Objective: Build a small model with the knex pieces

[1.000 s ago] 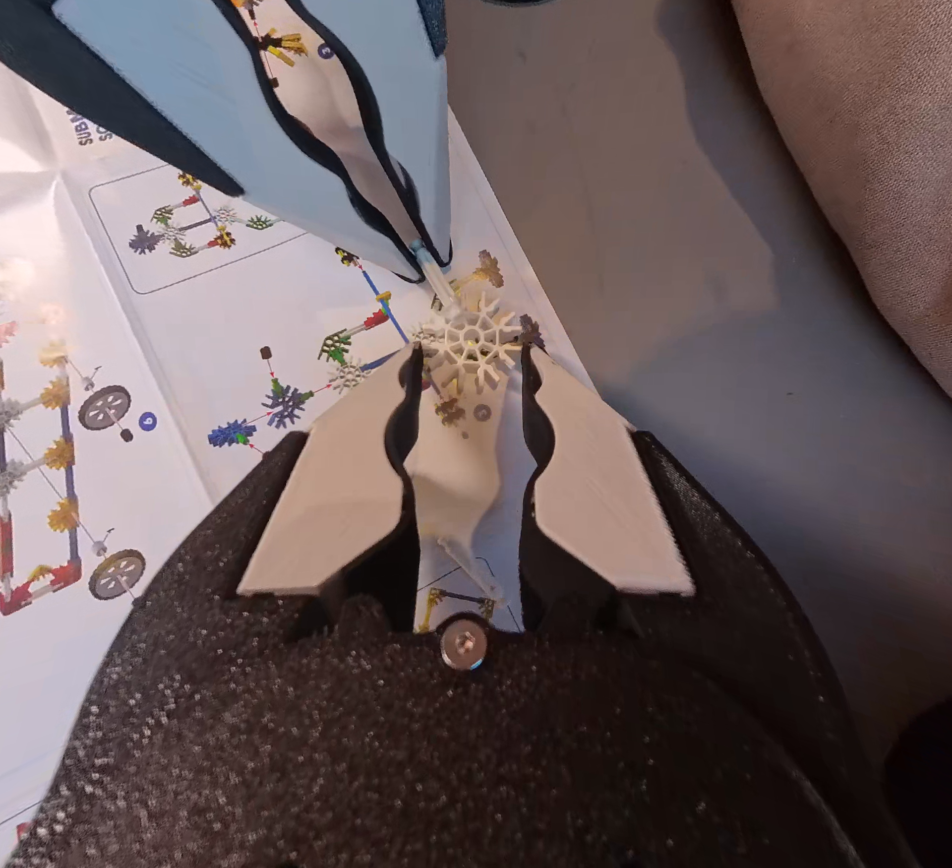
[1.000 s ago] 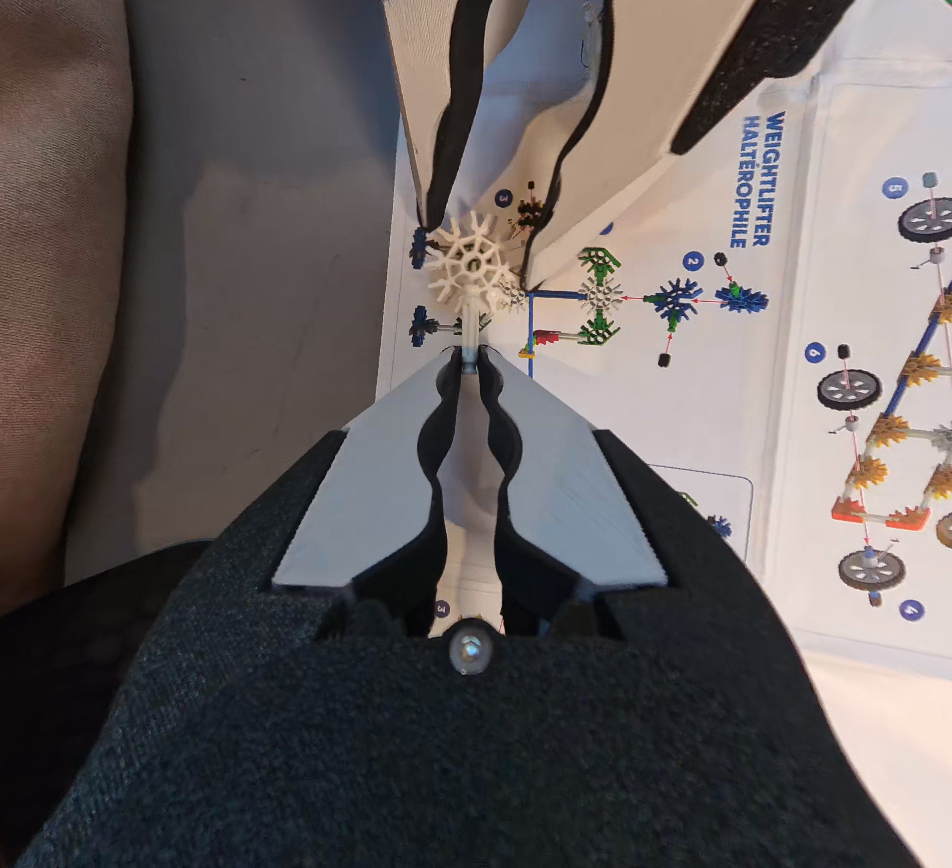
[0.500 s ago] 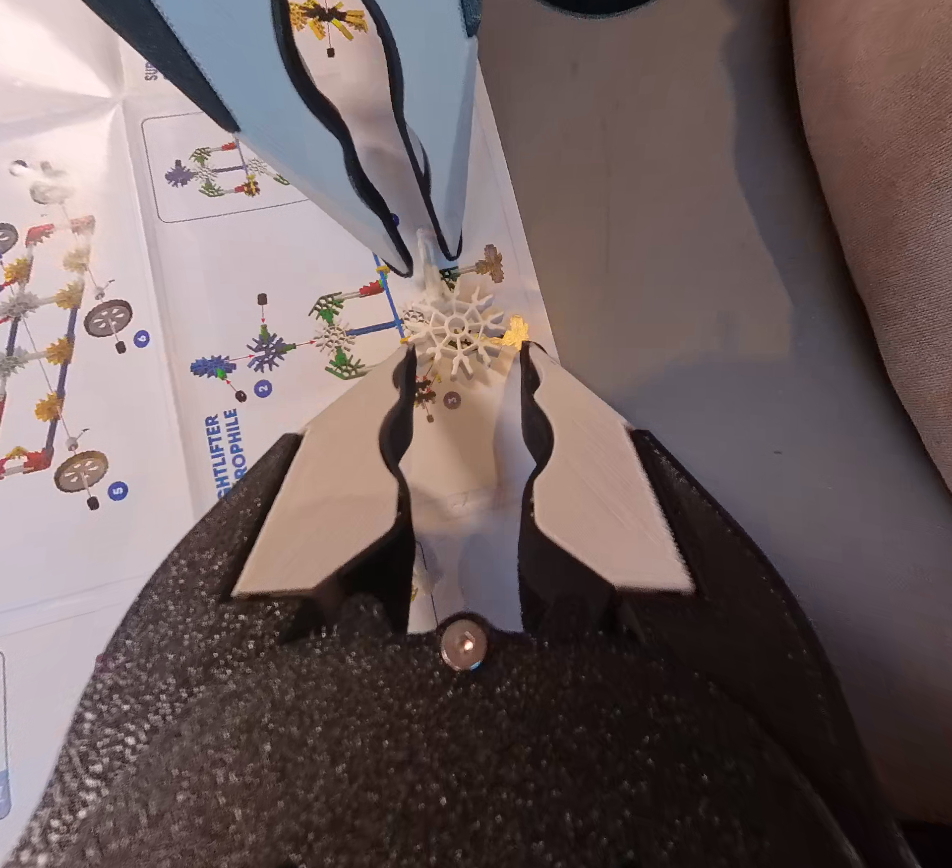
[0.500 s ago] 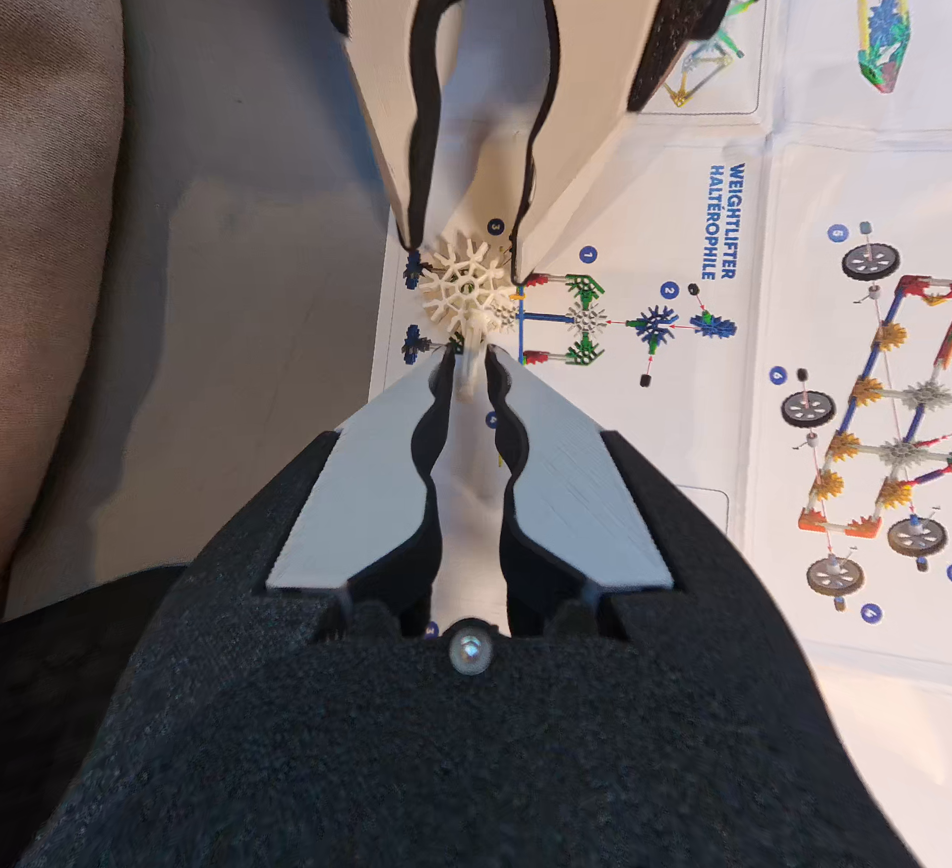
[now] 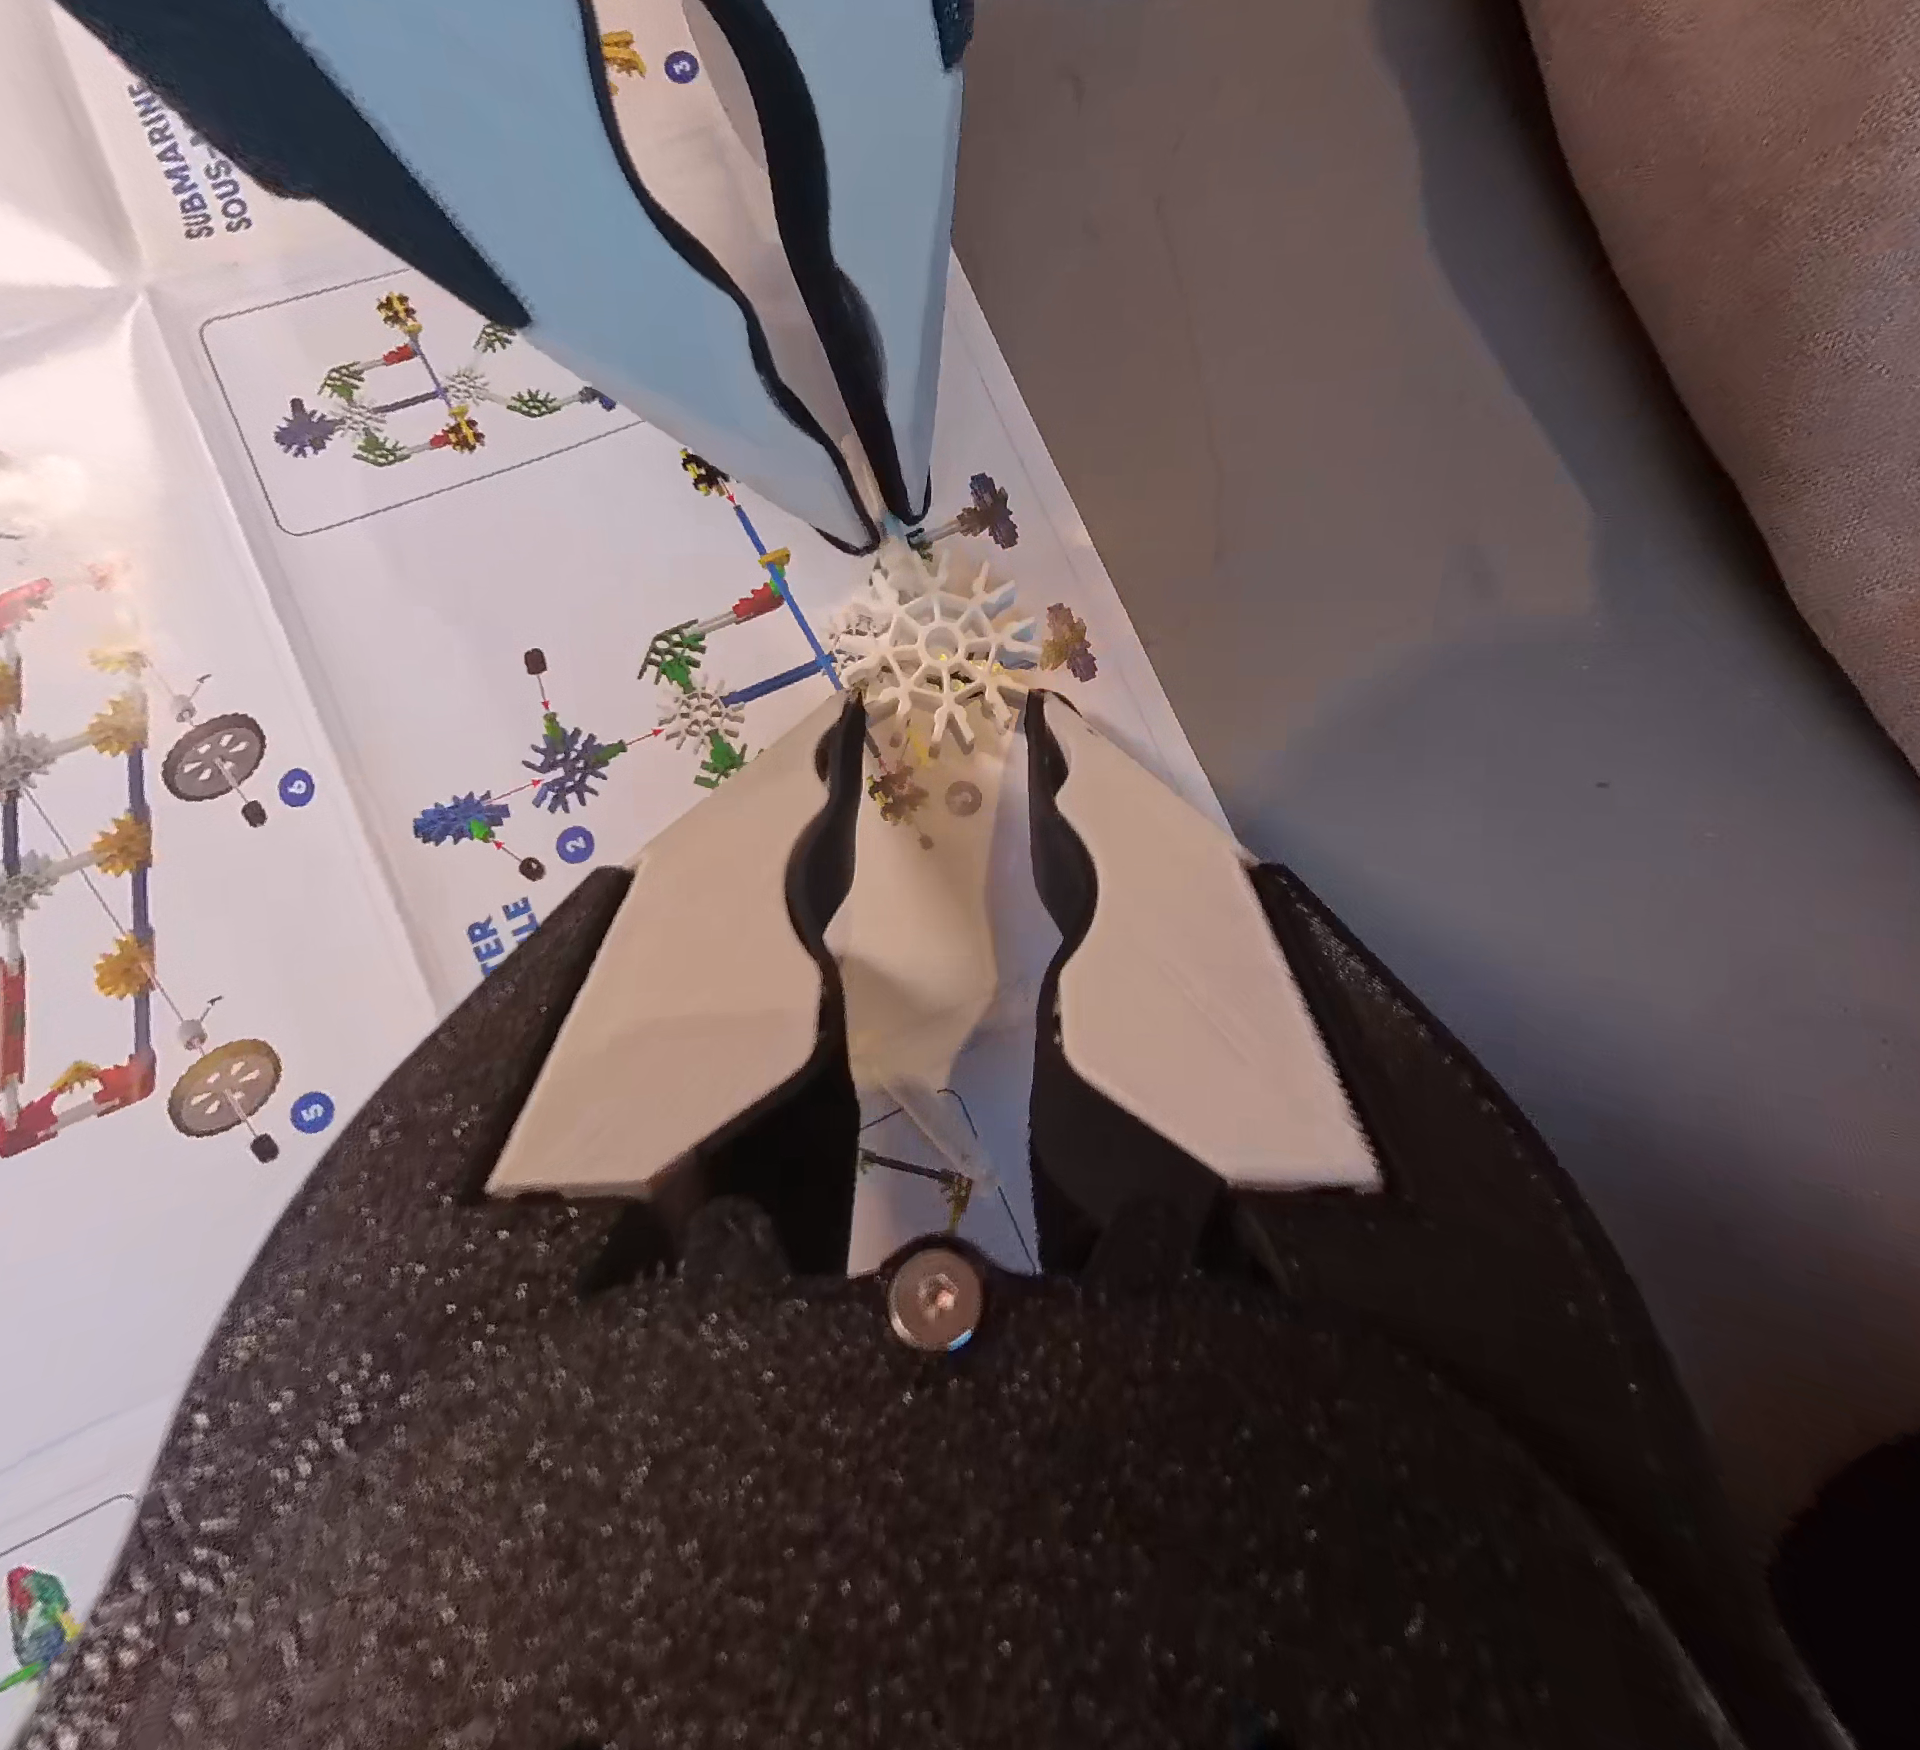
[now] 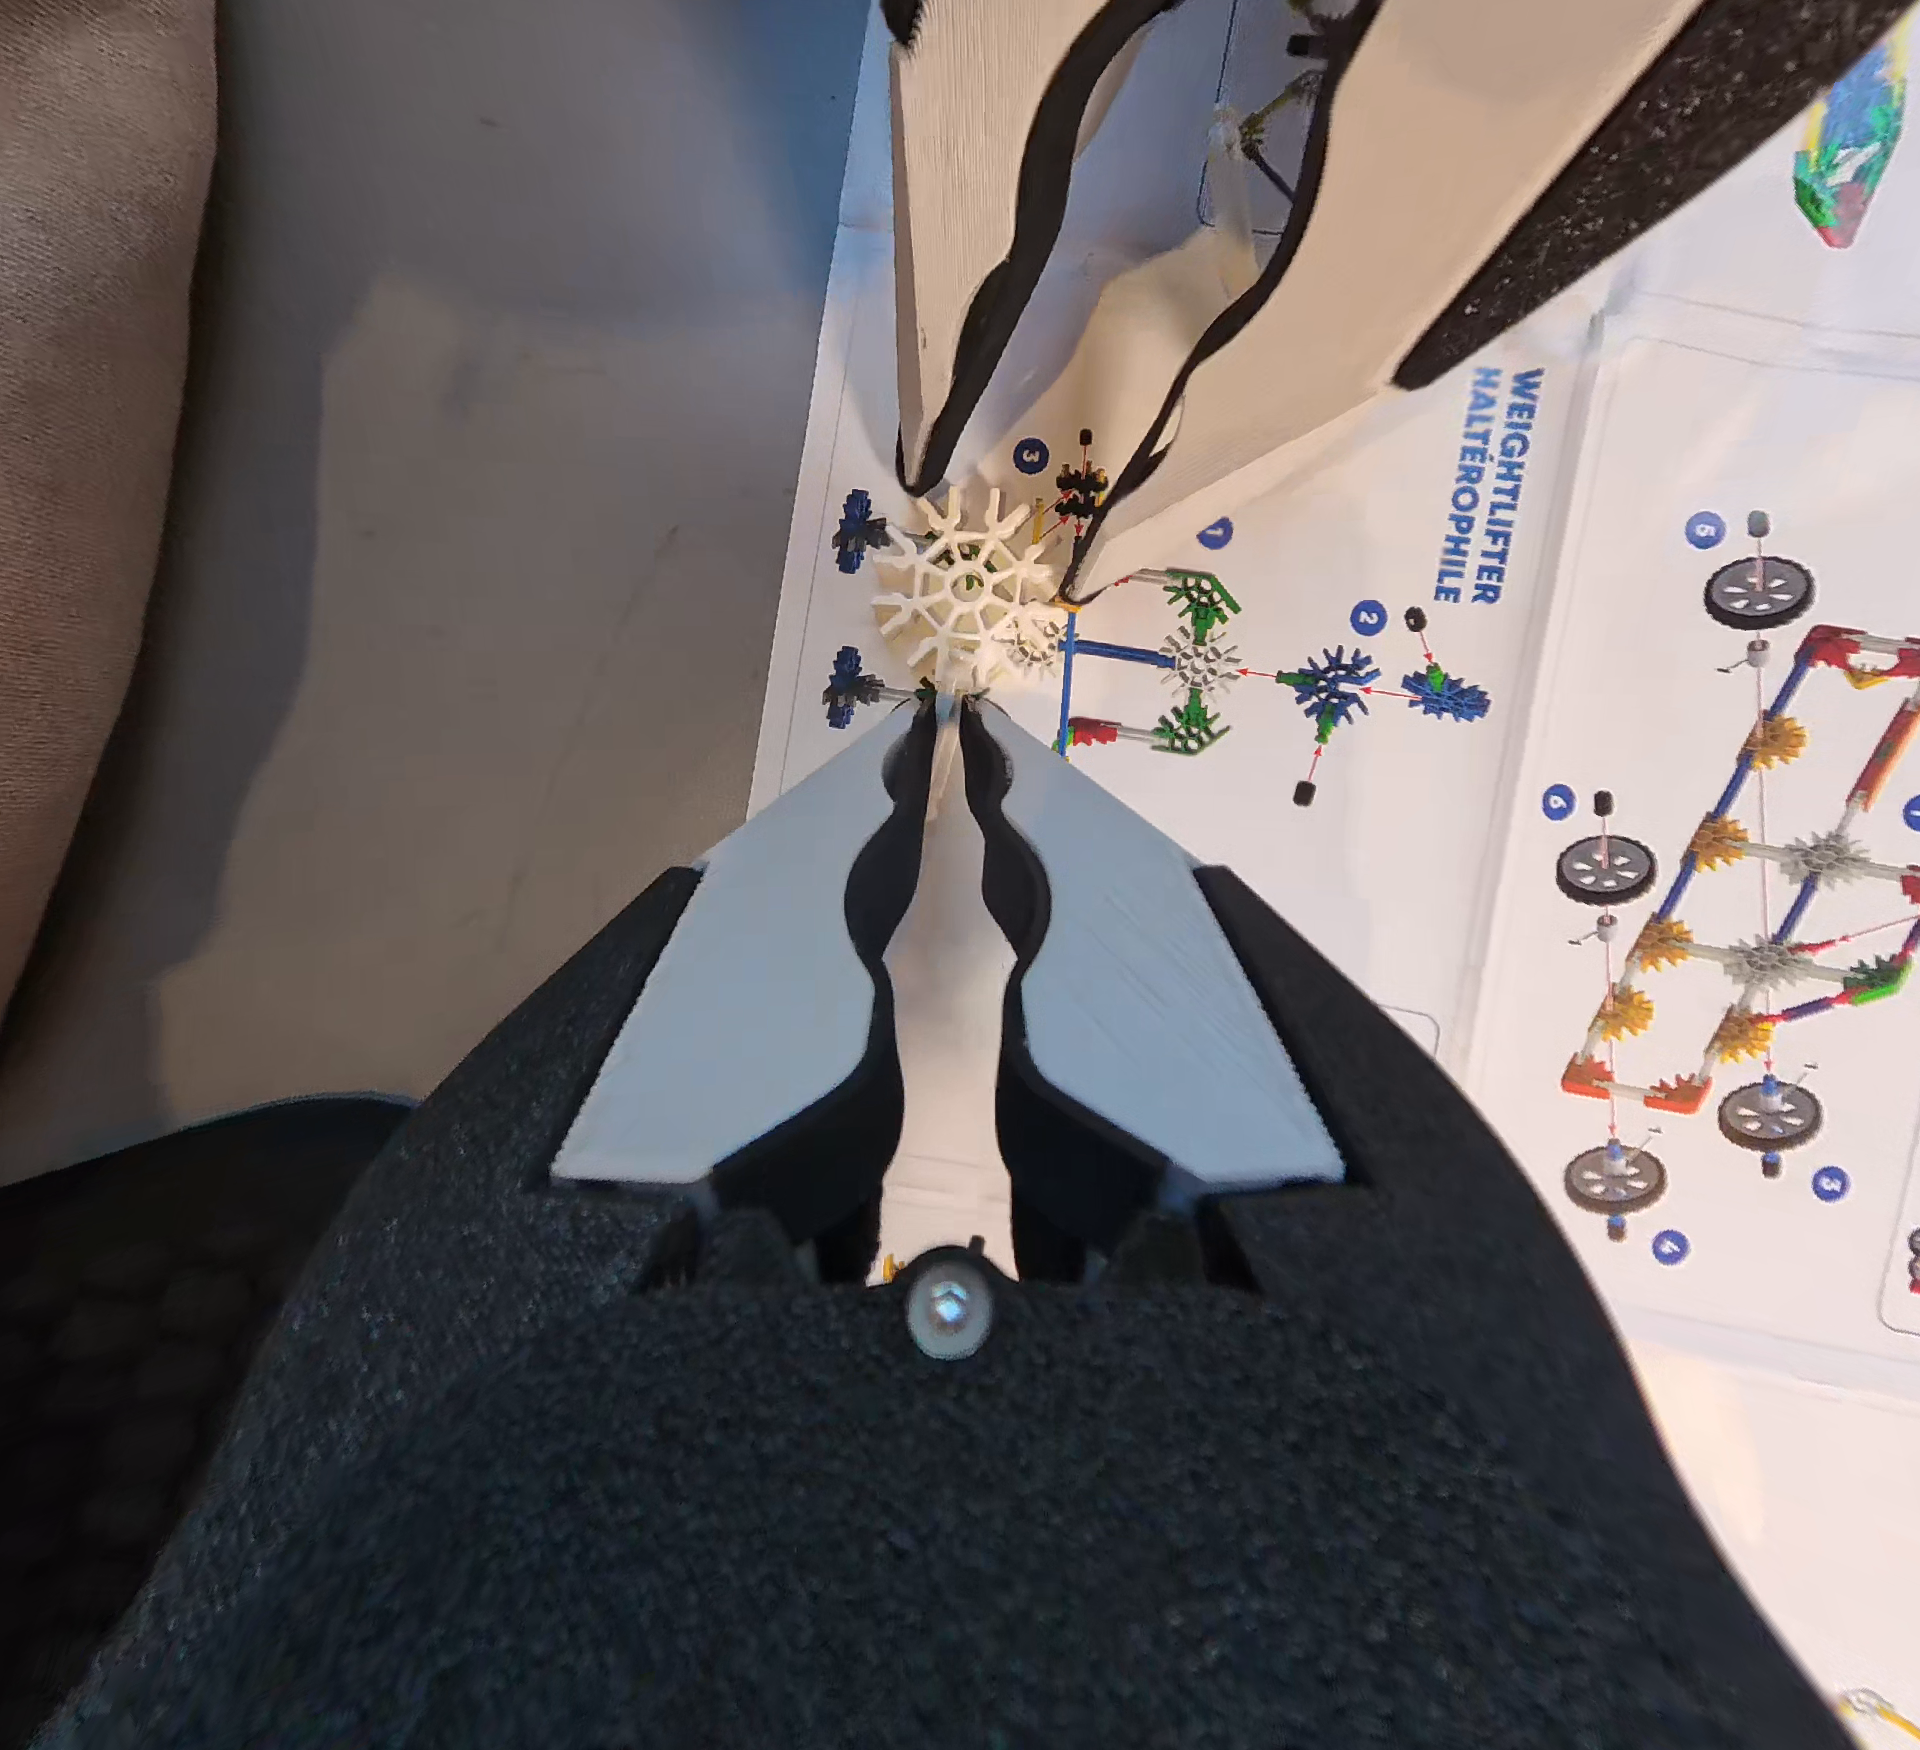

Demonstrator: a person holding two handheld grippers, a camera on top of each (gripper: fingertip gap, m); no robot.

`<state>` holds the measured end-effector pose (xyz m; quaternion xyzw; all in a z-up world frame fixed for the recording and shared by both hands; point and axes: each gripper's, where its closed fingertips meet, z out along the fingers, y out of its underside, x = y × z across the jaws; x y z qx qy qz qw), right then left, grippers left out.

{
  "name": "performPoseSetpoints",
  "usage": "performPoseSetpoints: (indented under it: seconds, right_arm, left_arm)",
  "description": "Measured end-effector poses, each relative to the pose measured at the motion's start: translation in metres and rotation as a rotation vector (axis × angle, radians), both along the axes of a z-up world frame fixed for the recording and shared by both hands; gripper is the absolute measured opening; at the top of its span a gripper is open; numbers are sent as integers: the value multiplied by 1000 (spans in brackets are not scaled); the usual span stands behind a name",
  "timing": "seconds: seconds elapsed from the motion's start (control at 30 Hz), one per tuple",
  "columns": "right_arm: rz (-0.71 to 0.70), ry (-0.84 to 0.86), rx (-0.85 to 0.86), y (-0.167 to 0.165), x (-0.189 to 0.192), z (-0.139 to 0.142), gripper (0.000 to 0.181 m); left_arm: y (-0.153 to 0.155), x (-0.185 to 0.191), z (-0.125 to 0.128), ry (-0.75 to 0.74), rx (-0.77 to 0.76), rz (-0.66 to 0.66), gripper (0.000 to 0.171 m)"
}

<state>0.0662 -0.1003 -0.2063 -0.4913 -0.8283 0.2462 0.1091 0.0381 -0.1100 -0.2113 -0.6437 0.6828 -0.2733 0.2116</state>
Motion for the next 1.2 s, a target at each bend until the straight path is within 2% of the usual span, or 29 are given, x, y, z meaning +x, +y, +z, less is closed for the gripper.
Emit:
performPoseSetpoints:
  seconds: [0.27, 0.43, 0.6, 0.7, 1.2]
  right_arm:
    - [52, -28, 44, -2, -2, -1, 6]
    - [4, 19, 19, 0, 0, 3, 10]
    - [-41, 70, -19, -4, -6, 9, 1]
    - [-47, 51, -32, -5, -7, 4, 1]
    - [-88, -102, -101, -5, -9, 3, 0]
  left_arm:
    - [2, -1, 1, 9, -39, -65, 26]
    - [4, -3, 4, -8, -16, -26, 33]
    - [1, -3, 3, -13, 11, 25, 38]
    - [-1, 1, 0, -20, 14, 37, 43]
    - [1, 6, -1, -67, 7, 29, 35]
